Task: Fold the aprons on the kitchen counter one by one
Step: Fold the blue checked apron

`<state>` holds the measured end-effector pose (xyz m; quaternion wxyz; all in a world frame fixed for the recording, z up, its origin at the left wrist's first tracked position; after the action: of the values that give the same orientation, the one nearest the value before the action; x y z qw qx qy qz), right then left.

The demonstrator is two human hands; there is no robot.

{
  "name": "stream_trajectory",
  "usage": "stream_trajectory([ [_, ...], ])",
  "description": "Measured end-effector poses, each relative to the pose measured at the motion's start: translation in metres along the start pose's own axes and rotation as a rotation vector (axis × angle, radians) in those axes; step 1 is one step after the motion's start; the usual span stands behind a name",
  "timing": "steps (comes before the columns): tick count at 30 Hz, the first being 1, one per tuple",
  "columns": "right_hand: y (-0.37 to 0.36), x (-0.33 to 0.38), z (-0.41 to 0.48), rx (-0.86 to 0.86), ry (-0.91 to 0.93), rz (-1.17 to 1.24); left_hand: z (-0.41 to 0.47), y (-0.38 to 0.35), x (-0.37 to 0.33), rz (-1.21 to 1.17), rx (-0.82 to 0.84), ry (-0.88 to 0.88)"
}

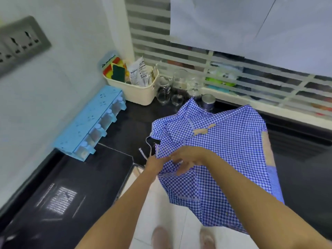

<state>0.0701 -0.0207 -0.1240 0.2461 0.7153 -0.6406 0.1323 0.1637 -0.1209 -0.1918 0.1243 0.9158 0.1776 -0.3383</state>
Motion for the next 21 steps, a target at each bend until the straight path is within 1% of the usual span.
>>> stream_trajectory([
  [1, 0.006, -0.002, 0.001, -0.004, -0.015, -0.053, 0.002, 0.000, -0.001, 0.067, -0.015, -0.006],
  [2, 0.015, -0.005, 0.003, -0.073, 0.019, -0.144, 0.004, 0.001, 0.000, 0.140, -0.033, -0.002],
  [3, 0.027, -0.008, 0.006, -0.190, 0.067, -0.280, 0.006, 0.003, 0.001, 0.199, -0.048, -0.003],
  [4, 0.041, -0.013, 0.005, -0.370, 0.086, -0.366, 0.006, 0.004, 0.000, 0.237, -0.043, -0.004],
  [5, 0.054, -0.021, 0.005, -0.565, 0.099, -0.383, 0.007, 0.004, -0.001, 0.246, -0.036, -0.007],
  [6, 0.062, -0.030, 0.005, -0.700, 0.086, -0.397, 0.009, 0.006, -0.001, 0.234, -0.022, -0.018],
  [7, 0.068, -0.035, 0.007, -0.748, 0.054, -0.442, 0.006, 0.006, -0.004, 0.216, -0.004, -0.028],
  [10, 0.081, -0.045, 0.020, -0.773, 0.055, -0.617, 0.002, 0.007, -0.009, 0.133, 0.072, -0.020],
  [12, 0.097, -0.045, 0.032, -0.799, 0.036, -0.650, 0.001, 0.013, -0.007, 0.127, 0.109, -0.003],
  [14, 0.120, -0.034, 0.044, -0.779, 0.077, -0.577, 0.001, 0.019, -0.003, 0.128, 0.111, 0.010],
  [16, 0.141, -0.015, 0.050, -0.791, 0.184, -0.436, 0.000, 0.022, 0.002, 0.170, 0.072, 0.021],
  [18, 0.166, 0.005, 0.059, -0.812, 0.246, -0.391, 0.003, 0.022, 0.008, 0.166, -0.010, 0.026],
  [19, 0.177, 0.014, 0.064, -0.793, 0.248, -0.381, 0.002, 0.022, 0.009, 0.131, -0.071, 0.009],
  [21, 0.190, 0.025, 0.074, -0.703, 0.261, -0.306, 0.000, 0.024, 0.013, 0.035, -0.220, -0.059],
])
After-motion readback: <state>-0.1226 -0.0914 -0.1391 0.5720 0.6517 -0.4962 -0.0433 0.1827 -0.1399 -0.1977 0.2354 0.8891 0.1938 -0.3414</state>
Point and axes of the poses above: each hand's wrist, its own z-axis towards the middle knuckle, its own y-axis out of the back of the hand, x = y × z, the point moved 4 cm from there along z, towards the middle knuckle, and after that the axes turned 9 degrees about x, right-handed, at the moved point
